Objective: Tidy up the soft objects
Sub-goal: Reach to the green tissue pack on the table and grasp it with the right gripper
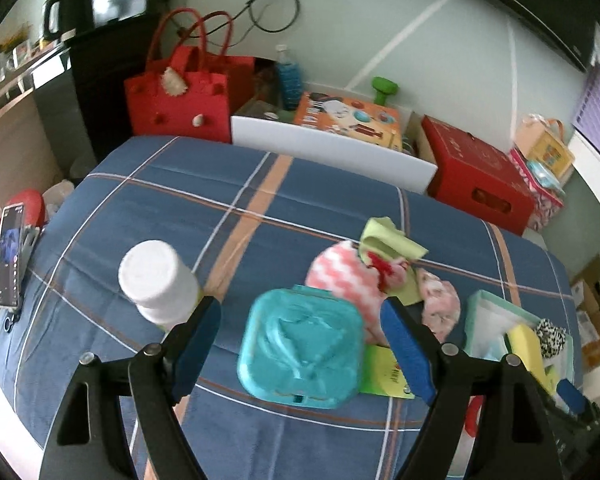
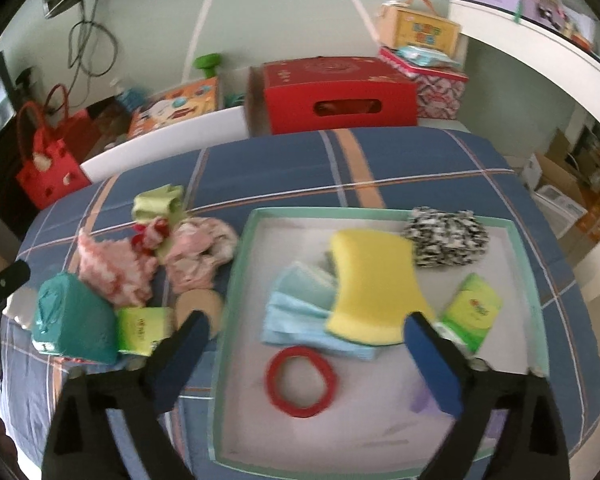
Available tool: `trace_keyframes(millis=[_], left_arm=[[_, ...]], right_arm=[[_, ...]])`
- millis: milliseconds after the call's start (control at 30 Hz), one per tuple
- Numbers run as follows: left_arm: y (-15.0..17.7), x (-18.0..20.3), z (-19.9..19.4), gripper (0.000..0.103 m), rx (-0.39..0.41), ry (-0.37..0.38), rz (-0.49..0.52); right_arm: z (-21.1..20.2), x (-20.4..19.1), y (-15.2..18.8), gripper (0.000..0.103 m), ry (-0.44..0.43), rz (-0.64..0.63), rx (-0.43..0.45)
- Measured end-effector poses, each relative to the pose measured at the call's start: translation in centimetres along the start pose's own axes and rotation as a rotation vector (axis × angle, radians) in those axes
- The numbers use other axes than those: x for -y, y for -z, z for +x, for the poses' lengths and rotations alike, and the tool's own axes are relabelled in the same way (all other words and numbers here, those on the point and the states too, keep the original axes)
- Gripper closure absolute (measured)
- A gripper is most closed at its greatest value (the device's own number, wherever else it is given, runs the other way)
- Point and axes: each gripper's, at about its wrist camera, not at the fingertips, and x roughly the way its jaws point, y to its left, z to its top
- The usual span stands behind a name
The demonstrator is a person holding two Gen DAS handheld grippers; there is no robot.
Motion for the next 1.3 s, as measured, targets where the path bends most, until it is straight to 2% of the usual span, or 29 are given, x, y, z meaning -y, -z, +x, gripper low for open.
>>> trace_keyframes(millis=[33,67,100,433,567,667,1300], left_arm=[[0.0,-0.4,0.0,0.015,-0.002,-0.001,-0.01],[0.0,-0.7,0.0,0.006,-0.003,-0.003,-0.018],[0.0,-1.1,0.1,0.005,-0.002,-0.005,-0.024],[0.0,-3.2,1.5,0.004,-0.046,0.001,-0.057],[-0.1,-3.7,1.4,0.004,-0.028,0.014,-0.062],[0.0,-4.2,1.6,0.004,-0.046,0.012,-0.061],[0.5,-5.7,3.6,0.004,-0.149,0.018,-0.078]], right_arm=[[0.1,-0.7,0.1,0.0,-0.008,-0.013,0.001],[0.2,-1.4,0.2,0.0,-0.017,-0.025,-0.003],[0.4,-2.0,0.3,0.0,-0.023,-0.03,-0.007],[1.9,-6.5,1.4,0.0,-0.087,-0.074,-0.044],[2.6,-8.4,1.9,0.0,-0.096,-0.123,-0.07],[3.1,-9.6,2.2,0.0,-0.09,-0.164,-0.086],[6.6,-13.1,3.6,0.0,-0.105,-0.237,-0.177]])
